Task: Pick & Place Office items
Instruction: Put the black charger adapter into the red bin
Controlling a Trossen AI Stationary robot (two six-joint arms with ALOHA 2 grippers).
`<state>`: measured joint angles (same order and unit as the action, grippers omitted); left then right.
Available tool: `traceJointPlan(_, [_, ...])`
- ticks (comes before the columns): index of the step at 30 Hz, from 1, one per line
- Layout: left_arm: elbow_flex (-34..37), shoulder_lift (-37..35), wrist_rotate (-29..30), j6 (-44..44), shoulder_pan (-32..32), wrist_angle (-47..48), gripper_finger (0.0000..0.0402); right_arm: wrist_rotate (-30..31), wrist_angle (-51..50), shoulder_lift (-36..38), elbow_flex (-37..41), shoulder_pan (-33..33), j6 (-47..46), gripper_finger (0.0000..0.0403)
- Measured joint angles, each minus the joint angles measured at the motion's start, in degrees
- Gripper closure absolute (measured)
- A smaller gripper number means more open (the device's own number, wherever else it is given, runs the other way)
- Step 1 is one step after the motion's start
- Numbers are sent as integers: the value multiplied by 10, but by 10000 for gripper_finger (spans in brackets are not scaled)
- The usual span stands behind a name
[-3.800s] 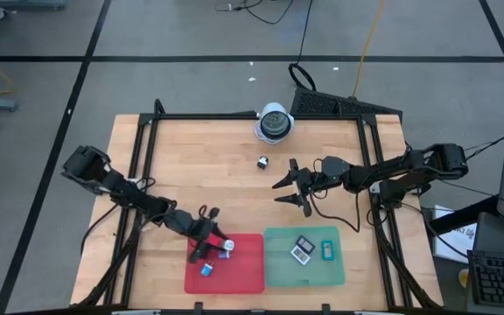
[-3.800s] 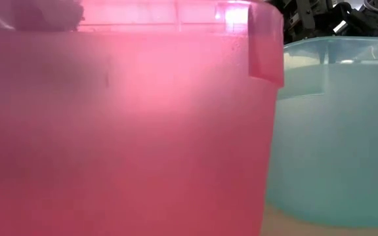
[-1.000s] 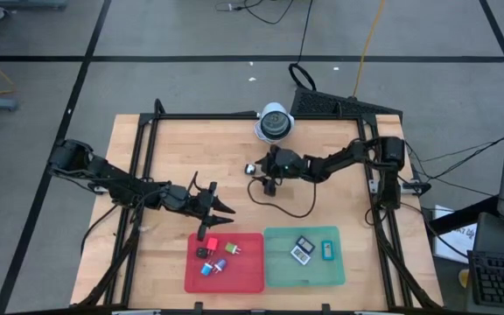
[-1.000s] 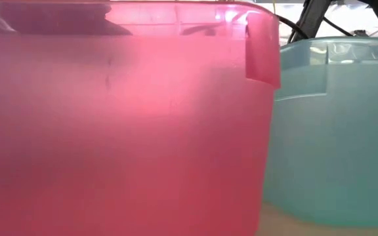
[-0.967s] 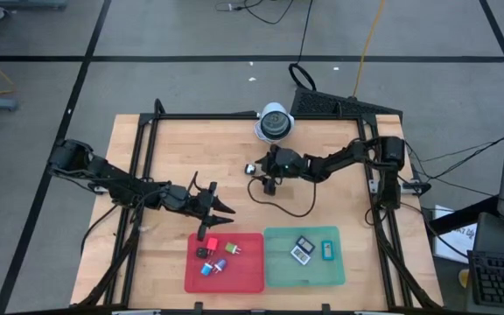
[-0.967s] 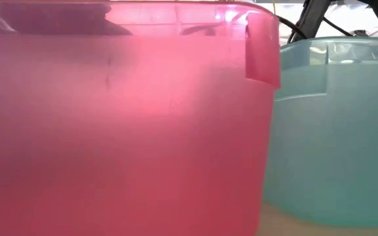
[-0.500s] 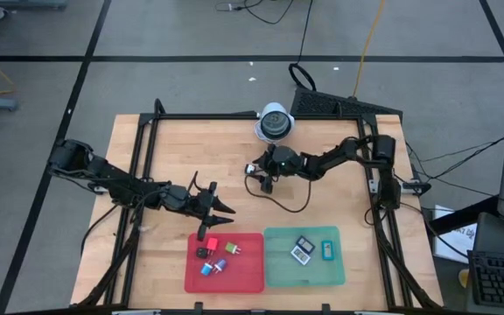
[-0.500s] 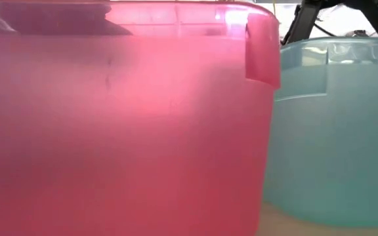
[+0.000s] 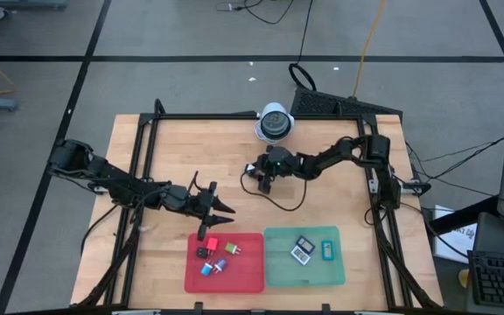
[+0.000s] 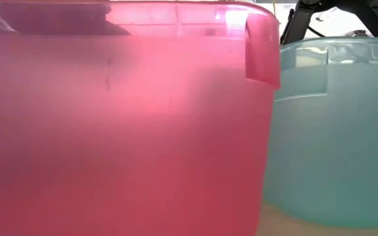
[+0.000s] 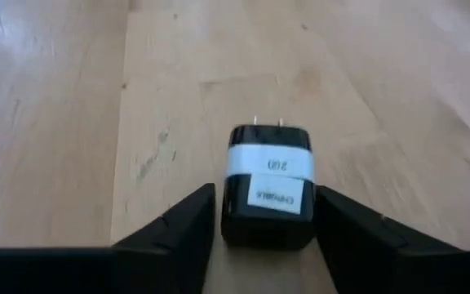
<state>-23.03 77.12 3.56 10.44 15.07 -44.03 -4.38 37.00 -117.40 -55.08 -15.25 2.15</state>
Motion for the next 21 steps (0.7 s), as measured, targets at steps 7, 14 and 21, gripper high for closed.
traceJointPlan(7, [0,0,3,0,-1,-4,282,-3,-4,0,1,0,18,263])
traceJointPlan(14, [0,0,67,69,-1,-39,282,0,-89,78,4,20,97,263])
traceJointPlan(21, [0,0,137,319,-44,-10,278,98,-133,185,14,93,221,263])
